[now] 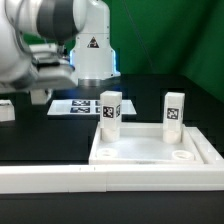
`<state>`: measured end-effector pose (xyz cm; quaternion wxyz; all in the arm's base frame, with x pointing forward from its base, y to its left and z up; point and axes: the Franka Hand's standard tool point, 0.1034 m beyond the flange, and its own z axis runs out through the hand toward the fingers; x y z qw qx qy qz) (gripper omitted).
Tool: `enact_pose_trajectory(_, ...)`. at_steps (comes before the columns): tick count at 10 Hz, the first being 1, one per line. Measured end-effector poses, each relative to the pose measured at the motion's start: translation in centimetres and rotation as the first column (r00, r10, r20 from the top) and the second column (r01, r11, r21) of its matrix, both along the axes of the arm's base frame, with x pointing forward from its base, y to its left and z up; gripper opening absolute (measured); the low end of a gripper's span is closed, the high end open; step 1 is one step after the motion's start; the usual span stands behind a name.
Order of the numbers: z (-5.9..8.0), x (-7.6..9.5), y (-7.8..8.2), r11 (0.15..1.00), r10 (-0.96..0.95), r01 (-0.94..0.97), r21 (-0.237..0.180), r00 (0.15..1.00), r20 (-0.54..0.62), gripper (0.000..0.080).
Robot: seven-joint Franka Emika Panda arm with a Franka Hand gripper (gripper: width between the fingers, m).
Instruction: Assemble square table
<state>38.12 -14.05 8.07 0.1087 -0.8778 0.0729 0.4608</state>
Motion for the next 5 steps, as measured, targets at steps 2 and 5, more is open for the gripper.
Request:
enact_pose_trajectory(2,1.1,1.1,0.8,1.0,0.005,-0.005,-0.018,1.0,0.019,0.0288)
enact_pose_trajectory(5,0.7,2.4,0.7,0.998,0.014,0.0,-0.063,0.976,0.218,0.0288)
